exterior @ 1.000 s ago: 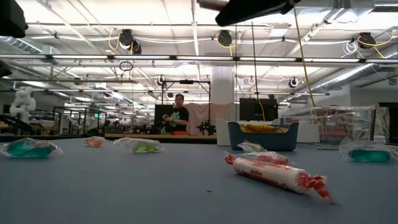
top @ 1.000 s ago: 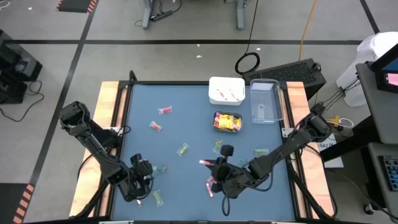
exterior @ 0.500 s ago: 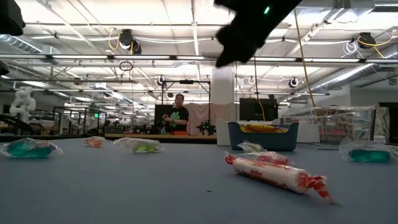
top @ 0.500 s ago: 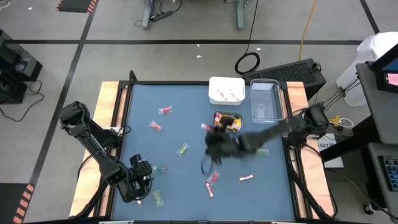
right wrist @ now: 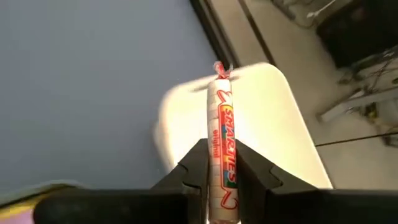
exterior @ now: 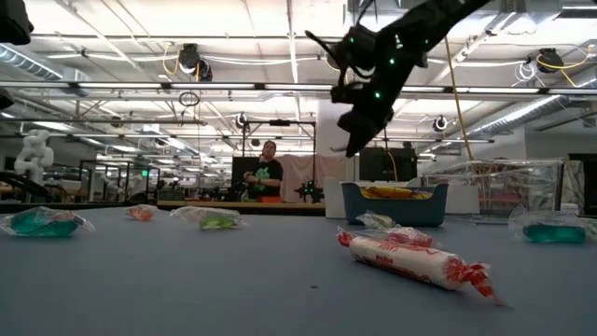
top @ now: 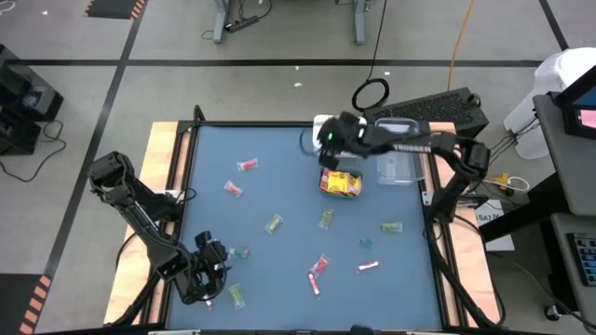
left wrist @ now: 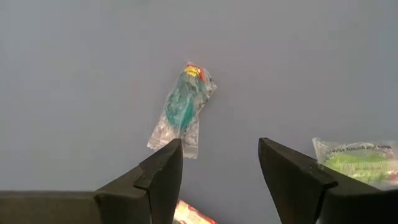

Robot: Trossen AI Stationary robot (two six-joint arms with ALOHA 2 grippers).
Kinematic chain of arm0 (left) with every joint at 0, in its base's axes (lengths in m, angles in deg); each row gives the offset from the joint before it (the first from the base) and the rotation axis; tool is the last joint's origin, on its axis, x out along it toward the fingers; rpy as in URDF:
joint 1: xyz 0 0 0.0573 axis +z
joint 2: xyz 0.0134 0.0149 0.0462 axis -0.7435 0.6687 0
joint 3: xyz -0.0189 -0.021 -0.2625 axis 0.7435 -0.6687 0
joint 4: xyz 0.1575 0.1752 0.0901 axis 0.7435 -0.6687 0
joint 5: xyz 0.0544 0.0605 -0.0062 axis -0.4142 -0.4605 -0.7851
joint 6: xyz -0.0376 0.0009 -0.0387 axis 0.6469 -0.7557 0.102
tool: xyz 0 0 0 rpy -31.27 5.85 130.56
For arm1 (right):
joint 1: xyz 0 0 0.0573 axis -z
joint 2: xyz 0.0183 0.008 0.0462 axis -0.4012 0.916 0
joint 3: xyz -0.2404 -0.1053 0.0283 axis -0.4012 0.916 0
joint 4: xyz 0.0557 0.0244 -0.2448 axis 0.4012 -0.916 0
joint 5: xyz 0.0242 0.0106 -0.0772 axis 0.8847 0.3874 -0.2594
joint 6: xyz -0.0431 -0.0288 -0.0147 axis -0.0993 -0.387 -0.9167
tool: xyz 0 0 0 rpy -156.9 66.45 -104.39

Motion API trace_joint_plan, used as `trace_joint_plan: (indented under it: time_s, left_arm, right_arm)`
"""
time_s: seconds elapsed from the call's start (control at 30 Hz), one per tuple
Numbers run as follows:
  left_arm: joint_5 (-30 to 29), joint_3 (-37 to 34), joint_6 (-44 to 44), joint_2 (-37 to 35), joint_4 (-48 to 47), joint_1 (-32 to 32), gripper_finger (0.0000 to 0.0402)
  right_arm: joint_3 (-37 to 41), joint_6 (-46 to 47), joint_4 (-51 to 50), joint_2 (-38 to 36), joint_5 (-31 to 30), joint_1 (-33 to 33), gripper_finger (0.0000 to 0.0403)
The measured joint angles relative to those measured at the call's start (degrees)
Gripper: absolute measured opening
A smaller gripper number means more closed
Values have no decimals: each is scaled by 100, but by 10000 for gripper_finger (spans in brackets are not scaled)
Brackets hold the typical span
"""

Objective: Sort candy
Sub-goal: Put the center white candy into the white bin

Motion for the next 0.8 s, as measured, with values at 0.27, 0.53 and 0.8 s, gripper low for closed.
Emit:
trace_joint_plan:
  time_s: [0.27, 0.53, 0.8]
  left_arm:
    - [-96, 0, -1, 0, 10, 0, 214]
    - [-206, 0, 1, 0, 54, 0, 214]
    - [-245, 0, -3, 0, 70, 0, 214]
  right_arm:
    - [0, 141, -77, 0, 1156, 1043, 48]
    - [0, 380, -142, 324, 1466, 1113, 48]
    - [0, 500, -120, 603, 1416, 1117, 48]
